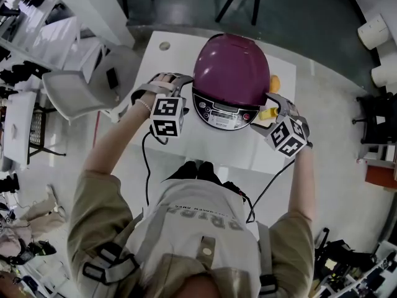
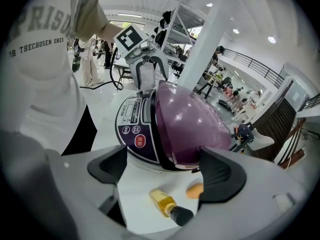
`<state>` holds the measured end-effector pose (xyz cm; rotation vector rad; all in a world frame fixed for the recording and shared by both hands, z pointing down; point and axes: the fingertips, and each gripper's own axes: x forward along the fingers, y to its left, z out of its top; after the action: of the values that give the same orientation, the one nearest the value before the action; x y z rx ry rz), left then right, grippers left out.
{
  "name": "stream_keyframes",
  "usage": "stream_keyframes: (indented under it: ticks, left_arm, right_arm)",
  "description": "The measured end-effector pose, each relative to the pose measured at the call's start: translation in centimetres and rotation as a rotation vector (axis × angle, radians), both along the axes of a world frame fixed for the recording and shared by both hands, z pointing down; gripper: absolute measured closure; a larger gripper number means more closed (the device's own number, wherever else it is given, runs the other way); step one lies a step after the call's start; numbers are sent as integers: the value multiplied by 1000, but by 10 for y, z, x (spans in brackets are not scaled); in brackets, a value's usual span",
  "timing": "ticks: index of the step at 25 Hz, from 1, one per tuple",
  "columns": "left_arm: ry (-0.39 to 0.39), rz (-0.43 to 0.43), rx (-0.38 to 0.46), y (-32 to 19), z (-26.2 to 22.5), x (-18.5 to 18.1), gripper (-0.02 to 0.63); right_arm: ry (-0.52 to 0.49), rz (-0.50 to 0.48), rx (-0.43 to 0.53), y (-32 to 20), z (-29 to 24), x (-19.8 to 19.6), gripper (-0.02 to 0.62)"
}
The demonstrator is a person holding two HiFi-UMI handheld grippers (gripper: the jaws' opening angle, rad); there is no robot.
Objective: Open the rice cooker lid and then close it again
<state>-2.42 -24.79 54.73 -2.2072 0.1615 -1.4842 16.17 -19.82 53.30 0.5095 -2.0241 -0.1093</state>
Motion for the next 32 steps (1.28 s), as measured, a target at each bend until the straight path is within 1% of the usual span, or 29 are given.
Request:
stream_keyframes:
  ticks: [5, 10, 14, 25, 32]
  left_arm:
    - [-6, 2, -10, 1, 5, 0, 175]
    - [-35, 10, -18, 2, 12, -2, 175]
    - [-41, 14, -26, 4, 16, -1, 175]
    - [-106, 48, -28, 5, 27, -4, 175]
    - [-128, 68, -29, 4, 30, -4, 175]
  right_arm:
    - [5, -10, -17, 2, 5, 0, 170]
    - [22, -22, -39, 4, 11, 0, 170]
    - [17, -26, -61, 6, 13, -1, 170]
    - [43, -52, -117, 10, 22, -1, 171]
    - [47, -62, -150, 10, 23, -1, 172]
